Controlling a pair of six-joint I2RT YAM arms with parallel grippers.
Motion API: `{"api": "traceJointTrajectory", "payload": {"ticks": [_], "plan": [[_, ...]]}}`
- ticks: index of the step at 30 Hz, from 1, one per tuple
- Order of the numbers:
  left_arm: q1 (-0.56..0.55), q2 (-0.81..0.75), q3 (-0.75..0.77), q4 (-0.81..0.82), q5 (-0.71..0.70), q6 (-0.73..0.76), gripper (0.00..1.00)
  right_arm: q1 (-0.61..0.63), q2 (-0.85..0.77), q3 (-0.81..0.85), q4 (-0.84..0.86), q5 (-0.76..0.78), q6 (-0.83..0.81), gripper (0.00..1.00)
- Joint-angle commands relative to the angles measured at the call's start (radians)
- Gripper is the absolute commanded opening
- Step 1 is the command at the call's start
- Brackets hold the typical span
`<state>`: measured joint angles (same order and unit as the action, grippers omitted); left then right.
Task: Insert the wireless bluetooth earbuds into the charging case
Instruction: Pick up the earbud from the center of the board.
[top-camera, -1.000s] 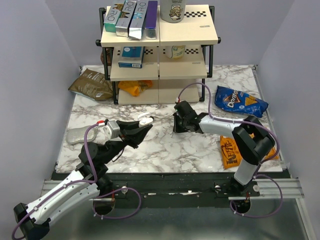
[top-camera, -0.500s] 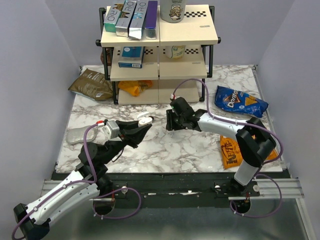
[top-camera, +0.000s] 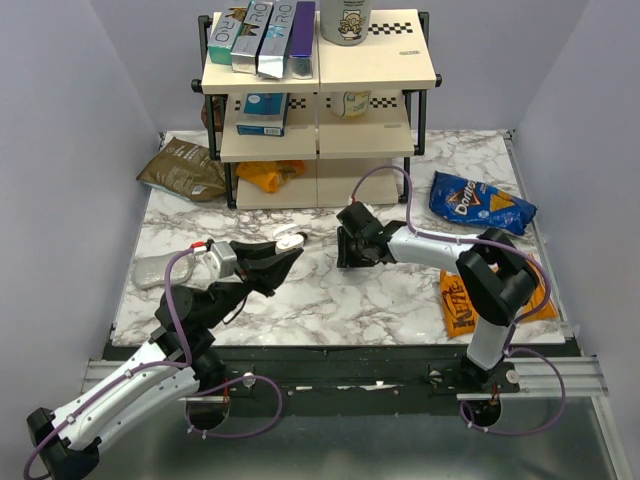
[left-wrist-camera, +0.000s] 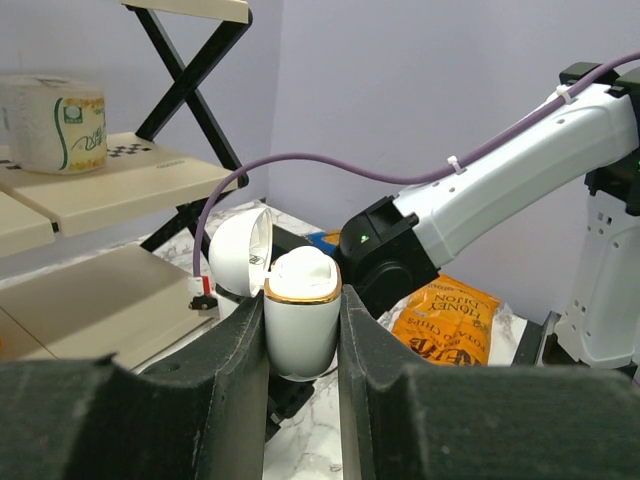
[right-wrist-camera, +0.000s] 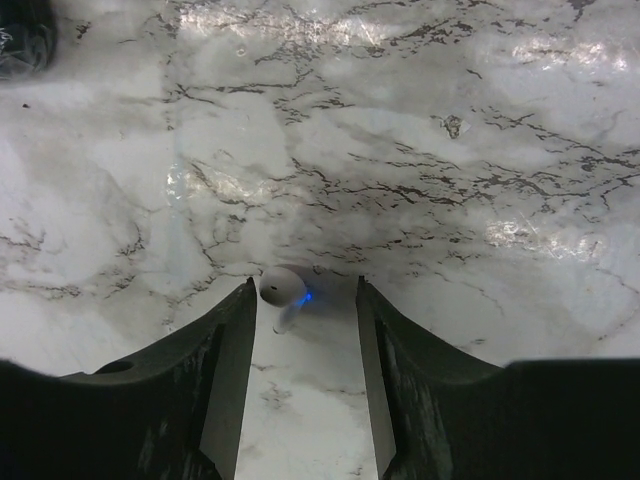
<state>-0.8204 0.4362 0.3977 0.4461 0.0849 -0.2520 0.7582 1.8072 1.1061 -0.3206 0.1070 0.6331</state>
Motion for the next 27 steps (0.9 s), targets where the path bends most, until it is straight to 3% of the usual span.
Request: {"api": "traceJointTrajectory", "payload": {"ticks": [1, 27], "plan": [[-0.005, -0.020, -0.008, 0.005, -0.016, -0.003, 0.00, 0.009, 0.043, 0.018, -0.028, 0.019, 0.020, 0.54], [-0.005, -0.048, -0.013, -0.014, -0.016, -0.003, 0.00, 0.059, 0.110, 0.003, -0.038, 0.010, 0.036, 0.42]]}}
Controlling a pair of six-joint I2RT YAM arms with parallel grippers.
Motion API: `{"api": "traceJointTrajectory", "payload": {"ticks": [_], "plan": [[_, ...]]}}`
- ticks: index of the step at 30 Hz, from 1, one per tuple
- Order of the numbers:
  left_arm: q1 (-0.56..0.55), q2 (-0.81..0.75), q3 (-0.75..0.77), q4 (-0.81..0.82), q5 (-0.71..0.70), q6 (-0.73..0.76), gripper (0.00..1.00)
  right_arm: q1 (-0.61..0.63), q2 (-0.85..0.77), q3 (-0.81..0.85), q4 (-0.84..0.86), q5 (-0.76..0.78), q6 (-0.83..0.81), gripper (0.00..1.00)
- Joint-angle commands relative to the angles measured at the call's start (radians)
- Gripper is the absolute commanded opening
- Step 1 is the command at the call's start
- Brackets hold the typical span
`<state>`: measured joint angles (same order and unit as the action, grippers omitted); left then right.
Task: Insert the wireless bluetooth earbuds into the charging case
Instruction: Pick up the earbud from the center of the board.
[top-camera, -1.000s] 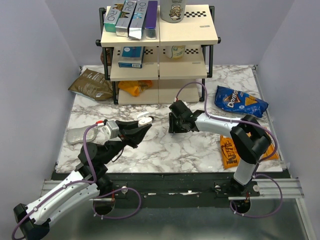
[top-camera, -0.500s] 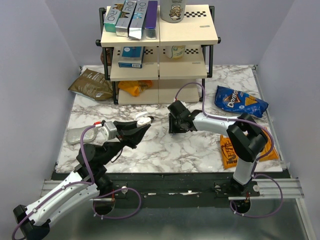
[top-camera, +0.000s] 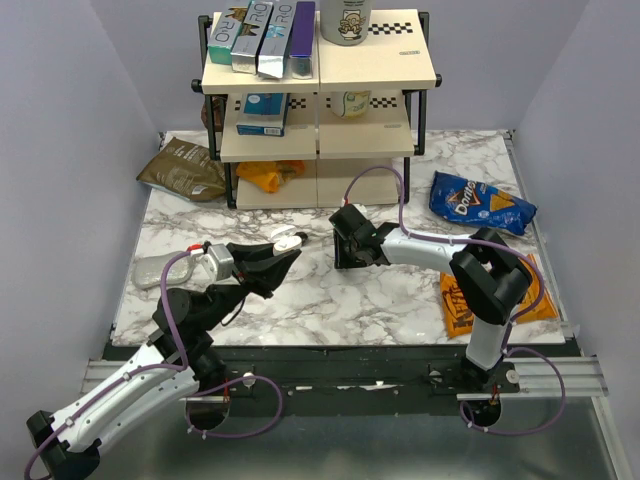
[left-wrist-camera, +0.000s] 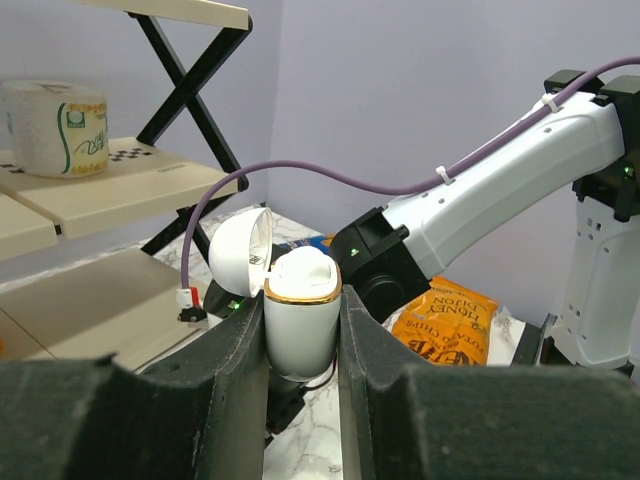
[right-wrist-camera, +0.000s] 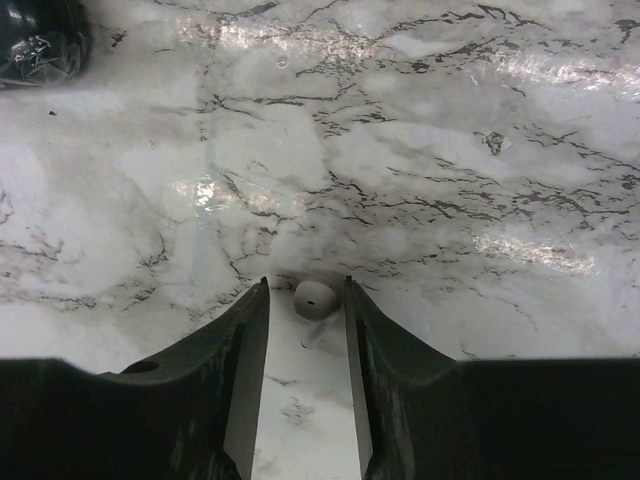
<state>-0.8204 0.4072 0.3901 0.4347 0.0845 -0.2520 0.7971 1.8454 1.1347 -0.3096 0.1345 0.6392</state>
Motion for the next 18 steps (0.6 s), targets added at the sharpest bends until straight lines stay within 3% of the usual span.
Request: {"api": "traceJointTrajectory", "payload": {"ticks": [1, 12, 18], "plan": [[-0.005, -0.019, -0.007, -0.002, -0.015, -0.003, 0.00, 0.022, 0.071, -0.029, -0.049, -0.015, 0.031, 0.41], [-0.005, -0.025, -0.010, -0.001, -0.015, -0.007, 0.00, 0.021, 0.055, -0.038, -0.049, -0.007, 0.034, 0.26], [-0.005, -0.022, -0.011, 0.002, -0.017, -0.007, 0.00, 0.021, -0.023, -0.070, -0.002, 0.062, 0.017, 0.05]]}}
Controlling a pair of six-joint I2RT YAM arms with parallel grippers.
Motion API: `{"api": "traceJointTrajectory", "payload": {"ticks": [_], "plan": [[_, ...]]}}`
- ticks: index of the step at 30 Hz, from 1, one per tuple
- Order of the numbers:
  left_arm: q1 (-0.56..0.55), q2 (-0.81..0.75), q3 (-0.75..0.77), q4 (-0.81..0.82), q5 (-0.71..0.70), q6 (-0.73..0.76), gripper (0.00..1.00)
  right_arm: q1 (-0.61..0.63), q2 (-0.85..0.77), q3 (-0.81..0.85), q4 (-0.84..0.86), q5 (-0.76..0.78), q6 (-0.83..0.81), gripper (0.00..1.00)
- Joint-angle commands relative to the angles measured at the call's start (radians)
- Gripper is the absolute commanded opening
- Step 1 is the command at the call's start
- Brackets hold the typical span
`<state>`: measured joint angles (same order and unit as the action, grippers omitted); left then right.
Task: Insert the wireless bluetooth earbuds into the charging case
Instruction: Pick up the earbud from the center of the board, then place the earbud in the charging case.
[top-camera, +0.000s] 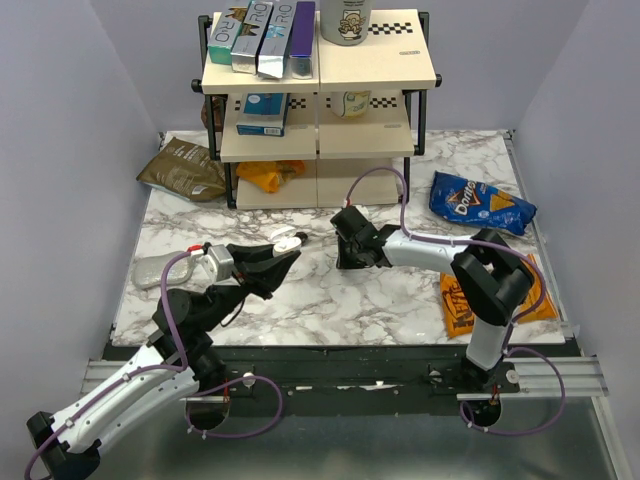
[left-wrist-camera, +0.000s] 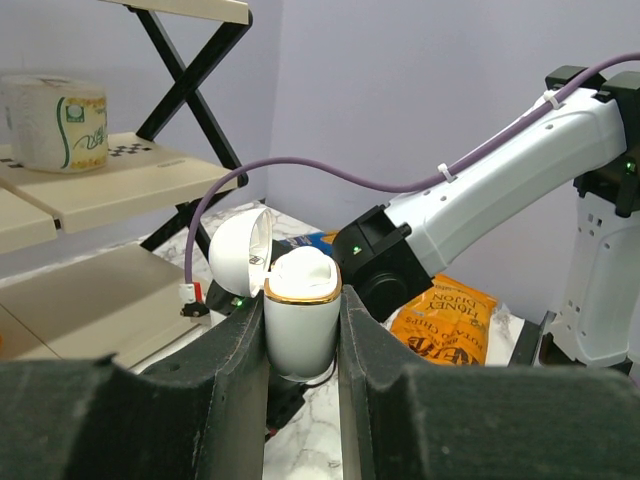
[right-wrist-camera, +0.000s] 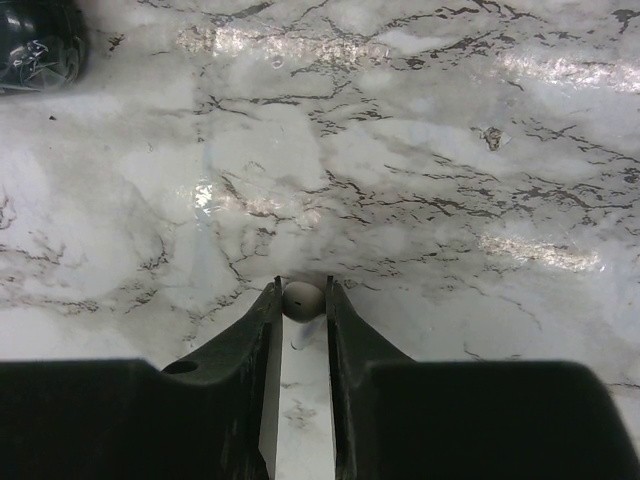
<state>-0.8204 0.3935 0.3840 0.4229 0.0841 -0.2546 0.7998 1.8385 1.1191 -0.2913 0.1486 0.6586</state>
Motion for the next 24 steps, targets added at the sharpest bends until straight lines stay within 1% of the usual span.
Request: {"api": "traceJointTrajectory", "payload": {"ticks": [1, 7, 10, 12, 16, 20, 22, 24], "plan": [[-0.005, -0.007, -0.004, 0.013, -0.017, -0.005, 0.00, 0.018, -0.047, -0.056, -0.019, 0.060, -0.007, 0.01], [-0.005, 0.005, 0.001, 0.013, -0.021, -0.002, 0.00, 0.018, -0.143, -0.031, -0.009, 0.169, -0.068, 0.01], [-0.005, 0.013, 0.000, 0.019, -0.027, 0.000, 0.00, 0.018, -0.235, -0.077, 0.064, 0.229, -0.105, 0.01], [-0.005, 0.022, -0.002, 0.027, -0.032, 0.000, 0.00, 0.019, -0.325, -0.105, 0.150, 0.267, -0.132, 0.01], [-0.005, 0.050, 0.004, 0.048, -0.038, 0.008, 0.00, 0.024, -0.459, -0.105, 0.233, 0.305, -0.265, 0.01], [-0.005, 0.091, 0.018, 0.105, -0.038, 0.012, 0.00, 0.041, -0.583, -0.107, 0.369, 0.309, -0.401, 0.01], [-0.005, 0.133, 0.029, 0.132, -0.038, 0.012, 0.00, 0.062, -0.642, -0.104, 0.409, 0.306, -0.483, 0.01], [-0.005, 0.178, 0.039, 0.172, -0.027, 0.017, 0.00, 0.078, -0.676, -0.094, 0.443, 0.293, -0.531, 0.01]]}}
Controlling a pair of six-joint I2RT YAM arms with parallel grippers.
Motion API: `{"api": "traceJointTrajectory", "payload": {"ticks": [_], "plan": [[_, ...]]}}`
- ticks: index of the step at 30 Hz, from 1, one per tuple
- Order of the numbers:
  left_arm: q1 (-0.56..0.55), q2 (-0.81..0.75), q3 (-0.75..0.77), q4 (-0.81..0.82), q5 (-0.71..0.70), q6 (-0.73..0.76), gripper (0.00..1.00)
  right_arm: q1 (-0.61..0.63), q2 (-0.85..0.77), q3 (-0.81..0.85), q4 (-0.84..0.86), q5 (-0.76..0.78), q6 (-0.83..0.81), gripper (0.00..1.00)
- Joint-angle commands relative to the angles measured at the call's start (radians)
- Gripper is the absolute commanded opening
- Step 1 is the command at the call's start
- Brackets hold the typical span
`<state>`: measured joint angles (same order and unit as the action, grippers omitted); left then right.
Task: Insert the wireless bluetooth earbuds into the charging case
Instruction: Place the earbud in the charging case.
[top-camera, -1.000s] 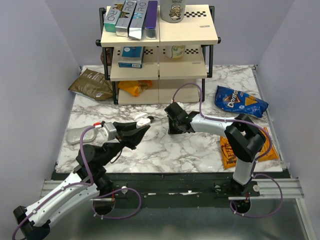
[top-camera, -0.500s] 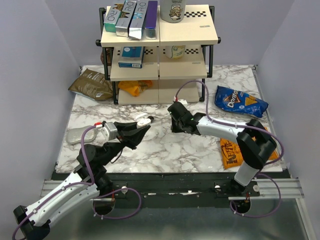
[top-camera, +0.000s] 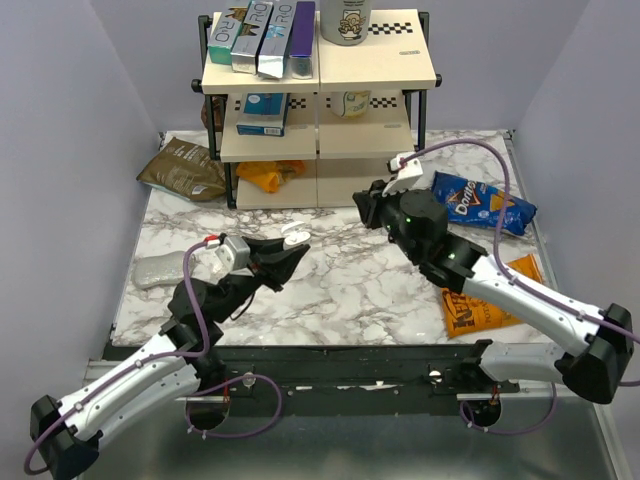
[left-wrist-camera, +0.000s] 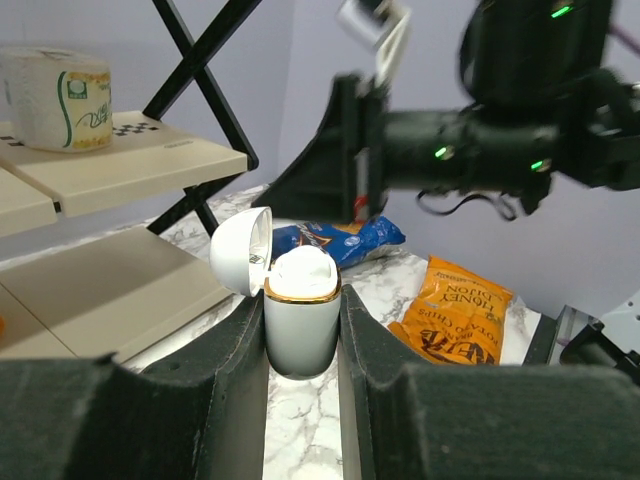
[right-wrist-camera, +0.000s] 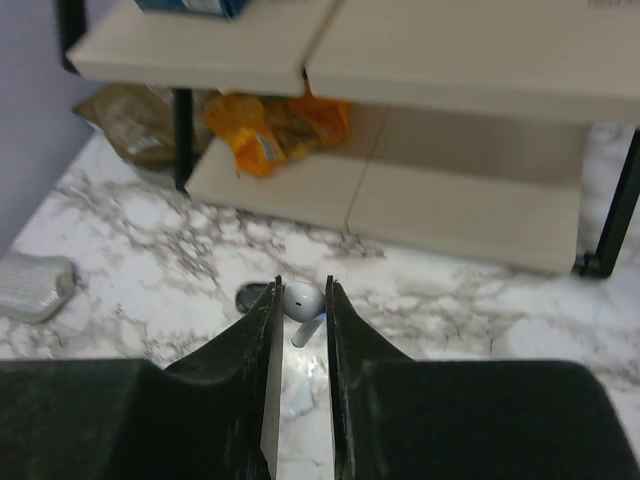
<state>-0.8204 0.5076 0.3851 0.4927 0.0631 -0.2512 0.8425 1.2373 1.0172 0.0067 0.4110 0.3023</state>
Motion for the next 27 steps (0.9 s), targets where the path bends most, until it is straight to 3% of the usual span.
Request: {"api": "traceJointTrajectory", "payload": {"ticks": [1, 10, 27], "plan": [[-0.005, 0.083, 0.049, 0.118, 0.000, 0.015, 0.00, 0.055, -0.091, 0.018, 0.153, 0.028, -0.219, 0.01], [-0.005, 0.270, 0.138, 0.268, 0.073, 0.075, 0.00, 0.185, -0.265, 0.073, 0.153, 0.000, -0.428, 0.01], [-0.002, 0.534, 0.268, 0.596, 0.236, 0.060, 0.00, 0.257, -0.325, 0.205, -0.033, -0.187, -0.474, 0.01]]}}
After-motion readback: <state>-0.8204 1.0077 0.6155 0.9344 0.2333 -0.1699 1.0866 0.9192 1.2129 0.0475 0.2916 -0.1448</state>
